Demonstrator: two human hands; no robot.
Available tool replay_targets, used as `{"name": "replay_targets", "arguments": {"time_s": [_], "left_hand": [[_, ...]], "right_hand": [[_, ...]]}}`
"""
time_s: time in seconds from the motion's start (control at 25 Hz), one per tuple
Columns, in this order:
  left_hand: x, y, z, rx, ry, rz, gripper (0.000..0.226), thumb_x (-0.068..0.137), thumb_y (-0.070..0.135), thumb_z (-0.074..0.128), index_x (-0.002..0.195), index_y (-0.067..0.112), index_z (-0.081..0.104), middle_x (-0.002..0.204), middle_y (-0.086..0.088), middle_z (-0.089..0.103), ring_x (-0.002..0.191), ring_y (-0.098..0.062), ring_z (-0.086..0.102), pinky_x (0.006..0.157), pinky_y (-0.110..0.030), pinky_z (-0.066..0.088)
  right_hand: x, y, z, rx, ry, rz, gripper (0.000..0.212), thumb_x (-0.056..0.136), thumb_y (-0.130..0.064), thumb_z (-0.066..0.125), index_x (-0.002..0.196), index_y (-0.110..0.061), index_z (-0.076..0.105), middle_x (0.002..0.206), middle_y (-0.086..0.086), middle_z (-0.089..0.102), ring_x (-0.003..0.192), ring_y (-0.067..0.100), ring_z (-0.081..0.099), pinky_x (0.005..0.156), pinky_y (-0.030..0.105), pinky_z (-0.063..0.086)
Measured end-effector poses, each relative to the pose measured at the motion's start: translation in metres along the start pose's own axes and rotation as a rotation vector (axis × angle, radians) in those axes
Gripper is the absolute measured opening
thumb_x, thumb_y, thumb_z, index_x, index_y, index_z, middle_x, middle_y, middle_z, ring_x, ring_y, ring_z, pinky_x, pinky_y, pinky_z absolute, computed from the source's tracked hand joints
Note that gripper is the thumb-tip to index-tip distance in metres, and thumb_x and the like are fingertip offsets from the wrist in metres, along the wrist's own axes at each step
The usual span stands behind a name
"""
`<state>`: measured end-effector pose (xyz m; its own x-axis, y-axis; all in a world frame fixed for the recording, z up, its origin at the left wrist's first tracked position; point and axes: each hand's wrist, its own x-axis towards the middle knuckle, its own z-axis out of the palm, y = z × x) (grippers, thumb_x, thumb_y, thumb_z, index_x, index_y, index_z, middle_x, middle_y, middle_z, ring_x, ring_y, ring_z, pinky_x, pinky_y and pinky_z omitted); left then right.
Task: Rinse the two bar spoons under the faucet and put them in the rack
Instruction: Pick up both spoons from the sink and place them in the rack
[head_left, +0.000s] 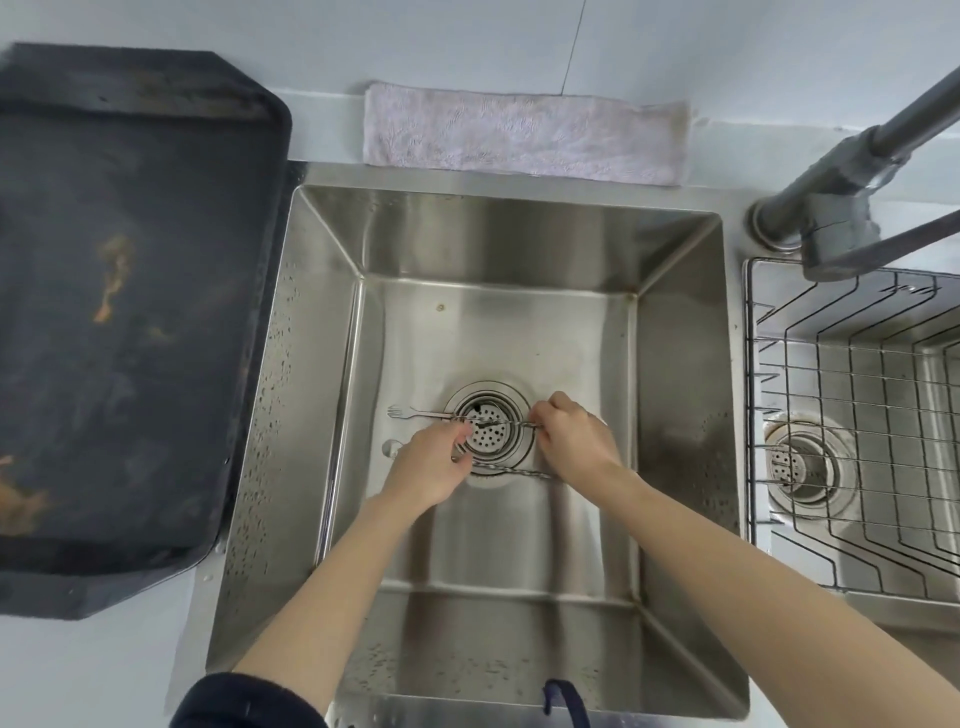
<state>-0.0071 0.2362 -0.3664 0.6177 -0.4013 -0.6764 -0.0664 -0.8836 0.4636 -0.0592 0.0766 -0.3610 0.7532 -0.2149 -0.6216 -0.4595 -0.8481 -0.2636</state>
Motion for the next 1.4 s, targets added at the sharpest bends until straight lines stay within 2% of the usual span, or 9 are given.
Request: {"name": "replay_targets", "arguments": {"time_s": [0.2,0.32,0.44,0.56,0.6,0.68,0.76,1.0,1.4], "left_hand": [[0.01,-0.002,0.013,0.123,-0.013,-0.004,0.037,0.088,0.018,0.05,0.124,0.016,0.054,0.125,-0.009,0.054,0.118,-0.027,0.049,0.098,-0.041,0.043],[0.011,-0.003,0.018,0.187,-0.01,-0.026,0.033,0.09,0.02,0.048,0.122,0.019,0.054,0.126,-0.005,0.052,0.12,-0.026,0.044,0.098,-0.038,0.036],[0.013,-0.005,0.019,0.21,0.008,-0.031,0.028,0.09,0.02,0.048,0.117,0.019,0.056,0.125,-0.003,0.052,0.121,-0.024,0.042,0.098,-0.036,0.033],[0.015,-0.006,0.021,0.224,0.022,-0.025,0.025,0.09,0.017,0.048,0.113,0.018,0.056,0.123,-0.003,0.052,0.121,-0.022,0.04,0.097,-0.034,0.031],[0.015,-0.006,0.021,0.226,0.033,-0.022,0.024,0.09,0.016,0.048,0.113,0.018,0.056,0.122,-0.002,0.052,0.121,-0.022,0.04,0.097,-0.033,0.03],[0.016,-0.004,0.022,0.239,0.056,-0.017,0.023,0.09,0.015,0.047,0.111,0.017,0.057,0.121,-0.002,0.053,0.12,-0.022,0.041,0.096,-0.032,0.029],[0.017,-0.004,0.022,0.261,0.074,-0.009,0.023,0.09,0.013,0.046,0.108,0.017,0.059,0.119,-0.003,0.055,0.119,-0.021,0.042,0.095,-0.031,0.029],[0.021,-0.001,0.016,0.294,0.056,0.025,0.02,0.09,0.012,0.049,0.102,0.017,0.065,0.114,-0.001,0.06,0.114,-0.019,0.049,0.096,-0.031,0.029],[0.012,0.013,-0.016,0.081,0.116,0.063,0.014,0.088,0.009,0.054,0.095,0.013,0.065,0.104,-0.003,0.071,0.102,-0.023,0.062,0.096,-0.035,0.041]], "right_hand": [[0.008,-0.007,-0.001,-0.07,-0.033,-0.025,0.032,0.095,-0.005,0.039,0.123,-0.011,0.053,0.127,0.01,0.05,0.115,0.03,0.053,0.084,0.038,0.045],[0.01,-0.007,0.001,-0.084,-0.034,-0.024,0.031,0.096,-0.005,0.039,0.123,-0.01,0.052,0.128,0.01,0.05,0.115,0.029,0.052,0.072,0.032,0.032],[0.013,-0.006,0.003,-0.106,-0.05,-0.009,0.032,0.093,0.0,0.044,0.122,-0.01,0.051,0.127,0.009,0.049,0.114,0.028,0.053,0.069,0.03,0.029],[0.016,-0.004,0.005,-0.124,-0.05,-0.01,0.036,0.088,0.006,0.047,0.121,-0.01,0.051,0.126,0.009,0.05,0.113,0.028,0.053,0.053,0.027,0.03],[0.017,-0.004,0.006,-0.132,-0.049,-0.013,0.037,0.088,0.007,0.047,0.12,-0.009,0.051,0.126,0.009,0.05,0.112,0.028,0.053,0.056,0.028,0.035],[0.018,-0.002,0.008,-0.157,-0.043,-0.023,0.036,0.087,0.007,0.046,0.121,-0.007,0.05,0.126,0.011,0.05,0.113,0.029,0.052,0.075,0.034,0.046],[0.018,0.001,0.008,-0.164,-0.039,-0.027,0.034,0.089,0.005,0.043,0.12,-0.005,0.049,0.126,0.012,0.051,0.115,0.03,0.051,0.085,0.038,0.046],[0.013,0.014,0.005,-0.142,-0.036,0.02,0.029,0.091,-0.001,0.038,0.116,-0.002,0.051,0.124,0.015,0.053,0.113,0.033,0.052,0.086,0.041,0.046],[0.0,0.008,-0.016,-0.044,0.073,-0.044,0.025,0.093,-0.006,0.04,0.116,-0.001,0.049,0.12,0.017,0.052,0.101,0.04,0.057,0.08,0.042,0.047]]}}
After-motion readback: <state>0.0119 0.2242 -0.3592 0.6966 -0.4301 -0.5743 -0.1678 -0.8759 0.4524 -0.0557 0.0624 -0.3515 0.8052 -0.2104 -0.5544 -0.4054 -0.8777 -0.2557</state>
